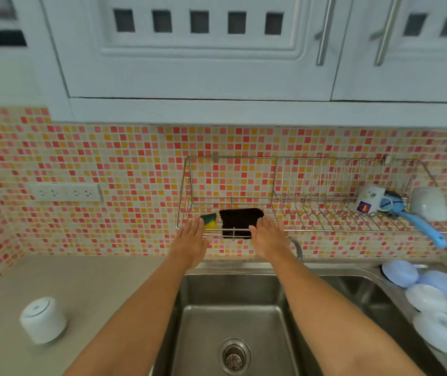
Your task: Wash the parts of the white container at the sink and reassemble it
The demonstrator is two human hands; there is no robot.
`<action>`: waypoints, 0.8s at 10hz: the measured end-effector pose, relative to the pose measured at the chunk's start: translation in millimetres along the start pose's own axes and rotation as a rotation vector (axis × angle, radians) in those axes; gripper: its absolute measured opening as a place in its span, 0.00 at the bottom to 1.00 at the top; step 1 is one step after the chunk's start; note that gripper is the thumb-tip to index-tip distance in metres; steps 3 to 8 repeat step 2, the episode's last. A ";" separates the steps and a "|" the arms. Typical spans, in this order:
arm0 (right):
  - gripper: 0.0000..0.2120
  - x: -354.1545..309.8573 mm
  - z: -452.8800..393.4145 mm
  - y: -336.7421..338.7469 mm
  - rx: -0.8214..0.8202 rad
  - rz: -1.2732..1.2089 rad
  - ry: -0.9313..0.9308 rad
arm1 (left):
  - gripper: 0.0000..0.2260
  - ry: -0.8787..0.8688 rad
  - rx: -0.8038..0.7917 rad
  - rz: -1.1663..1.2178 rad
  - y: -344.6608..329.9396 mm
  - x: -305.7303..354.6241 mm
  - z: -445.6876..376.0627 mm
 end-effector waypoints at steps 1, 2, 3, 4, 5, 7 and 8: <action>0.24 -26.1 19.0 9.6 -0.059 -0.011 0.075 | 0.27 0.001 0.003 0.052 13.5 -2.3 18.7; 0.26 -37.2 34.3 25.0 -0.050 -0.098 0.061 | 0.27 -0.056 0.031 0.034 38.4 -1.8 33.1; 0.26 -37.2 34.3 25.0 -0.050 -0.098 0.061 | 0.27 -0.056 0.031 0.034 38.4 -1.8 33.1; 0.26 -37.2 34.3 25.0 -0.050 -0.098 0.061 | 0.27 -0.056 0.031 0.034 38.4 -1.8 33.1; 0.26 -37.2 34.3 25.0 -0.050 -0.098 0.061 | 0.27 -0.056 0.031 0.034 38.4 -1.8 33.1; 0.26 -37.2 34.3 25.0 -0.050 -0.098 0.061 | 0.27 -0.056 0.031 0.034 38.4 -1.8 33.1; 0.26 -37.2 34.3 25.0 -0.050 -0.098 0.061 | 0.27 -0.056 0.031 0.034 38.4 -1.8 33.1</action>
Point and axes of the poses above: each hand's wrist, its own z-axis away from the middle knuckle, its own y-axis out of the back of the hand, x = y × z, the point moved 7 cm from there along -z, towards the middle knuckle, and after that the axes turned 2 degrees about -z, right-handed, at the moved point
